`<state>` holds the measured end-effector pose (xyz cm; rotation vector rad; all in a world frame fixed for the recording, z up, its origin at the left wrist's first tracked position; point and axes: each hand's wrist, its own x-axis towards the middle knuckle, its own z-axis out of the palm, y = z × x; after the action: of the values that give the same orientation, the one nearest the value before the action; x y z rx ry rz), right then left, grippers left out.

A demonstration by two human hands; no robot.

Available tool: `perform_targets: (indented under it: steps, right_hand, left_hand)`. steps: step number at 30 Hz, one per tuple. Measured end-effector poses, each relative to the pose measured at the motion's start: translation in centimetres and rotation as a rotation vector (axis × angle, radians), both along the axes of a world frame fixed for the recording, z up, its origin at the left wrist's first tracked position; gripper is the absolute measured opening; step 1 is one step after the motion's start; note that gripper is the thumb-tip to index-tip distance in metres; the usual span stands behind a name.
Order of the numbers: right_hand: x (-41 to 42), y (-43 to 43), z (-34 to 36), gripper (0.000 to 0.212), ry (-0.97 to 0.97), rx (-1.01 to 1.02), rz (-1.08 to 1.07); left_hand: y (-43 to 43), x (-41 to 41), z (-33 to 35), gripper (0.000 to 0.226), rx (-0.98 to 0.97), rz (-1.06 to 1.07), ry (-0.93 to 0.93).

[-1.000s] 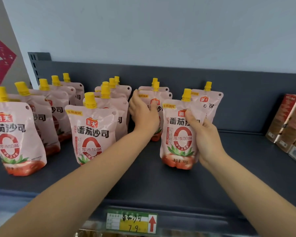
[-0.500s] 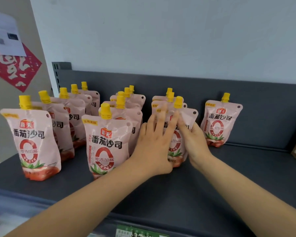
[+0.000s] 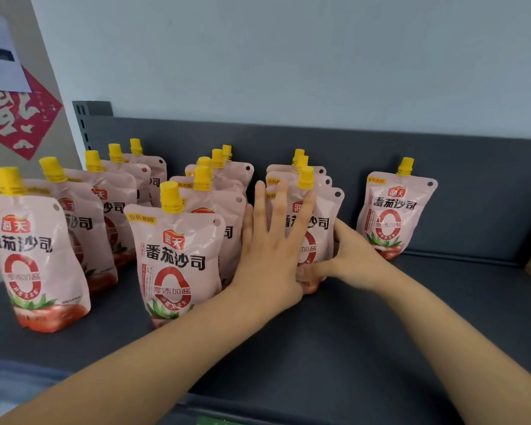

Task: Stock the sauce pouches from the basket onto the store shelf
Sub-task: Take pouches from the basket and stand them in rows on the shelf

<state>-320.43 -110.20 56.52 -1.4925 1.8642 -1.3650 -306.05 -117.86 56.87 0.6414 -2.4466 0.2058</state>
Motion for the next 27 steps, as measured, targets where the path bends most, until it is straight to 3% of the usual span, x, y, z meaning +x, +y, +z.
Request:
perform_targets:
  steps: [14, 27]
  right_hand:
    - [0.6, -1.3, -2.1, 0.058, 0.071, -0.061, -0.155]
    - [1.4, -0.3, -1.7, 0.066, 0.202, 0.045, -0.206]
  left_hand:
    - [-0.8, -0.9, -0.6, 0.136, -0.041, 0.055, 0.019]
    - [0.2, -0.5, -0.7, 0.126, -0.085, 0.115, -0.056]
